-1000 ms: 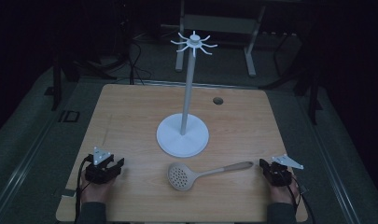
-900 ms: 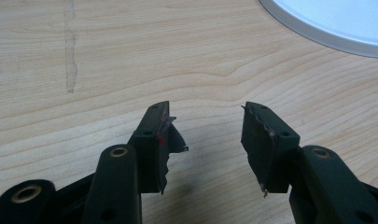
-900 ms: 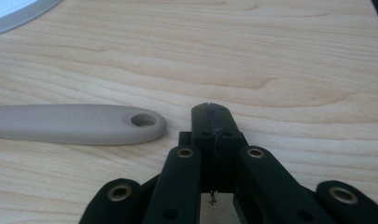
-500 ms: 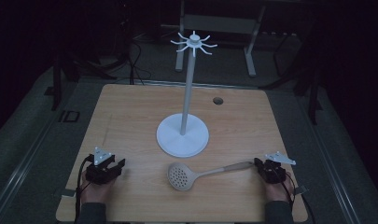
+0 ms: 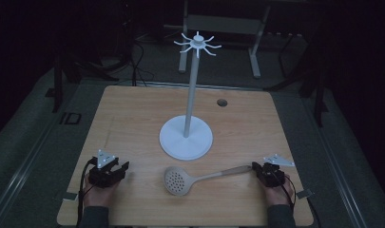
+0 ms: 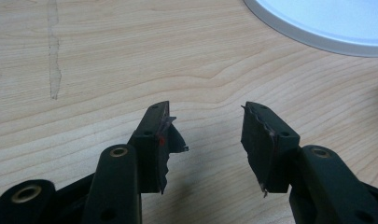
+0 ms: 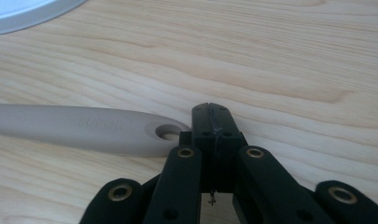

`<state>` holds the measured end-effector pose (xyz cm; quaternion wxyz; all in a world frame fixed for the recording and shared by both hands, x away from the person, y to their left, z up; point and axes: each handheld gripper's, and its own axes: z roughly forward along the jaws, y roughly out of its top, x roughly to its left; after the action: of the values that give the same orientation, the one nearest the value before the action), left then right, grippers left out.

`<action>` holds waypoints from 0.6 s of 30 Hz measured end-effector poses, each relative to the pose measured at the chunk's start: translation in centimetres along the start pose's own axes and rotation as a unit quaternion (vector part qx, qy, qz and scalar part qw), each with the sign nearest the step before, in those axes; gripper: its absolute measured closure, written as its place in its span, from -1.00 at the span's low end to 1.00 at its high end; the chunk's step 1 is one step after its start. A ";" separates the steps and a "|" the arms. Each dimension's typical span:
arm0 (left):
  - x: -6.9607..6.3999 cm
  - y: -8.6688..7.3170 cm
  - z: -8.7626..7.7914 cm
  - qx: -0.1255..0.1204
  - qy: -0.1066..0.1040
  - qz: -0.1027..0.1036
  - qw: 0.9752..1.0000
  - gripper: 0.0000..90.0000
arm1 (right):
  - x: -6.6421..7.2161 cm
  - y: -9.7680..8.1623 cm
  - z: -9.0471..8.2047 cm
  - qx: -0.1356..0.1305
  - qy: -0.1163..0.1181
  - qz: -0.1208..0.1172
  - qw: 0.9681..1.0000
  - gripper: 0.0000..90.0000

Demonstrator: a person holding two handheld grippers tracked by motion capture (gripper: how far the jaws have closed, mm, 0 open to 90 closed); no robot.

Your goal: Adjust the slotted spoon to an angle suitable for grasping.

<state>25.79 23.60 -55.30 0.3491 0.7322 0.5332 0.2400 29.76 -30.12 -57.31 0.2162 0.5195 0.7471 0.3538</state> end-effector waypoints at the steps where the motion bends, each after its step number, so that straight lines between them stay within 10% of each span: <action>1: 0.0 0.0 0.0 -0.001 -0.002 -0.003 1.000 0.17 | 0.7 0.2 0.2 0.003 0.010 -0.010 1.000 1.00; 18: -0.7 1.3 -0.7 -0.024 -0.024 0.010 0.999 0.17 | 5.7 1.5 2.2 0.007 0.073 -0.046 0.996 1.00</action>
<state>25.84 22.87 -53.84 0.3768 0.7347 0.5114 0.2380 30.10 -23.91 -57.35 0.1736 0.4586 0.7865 0.3754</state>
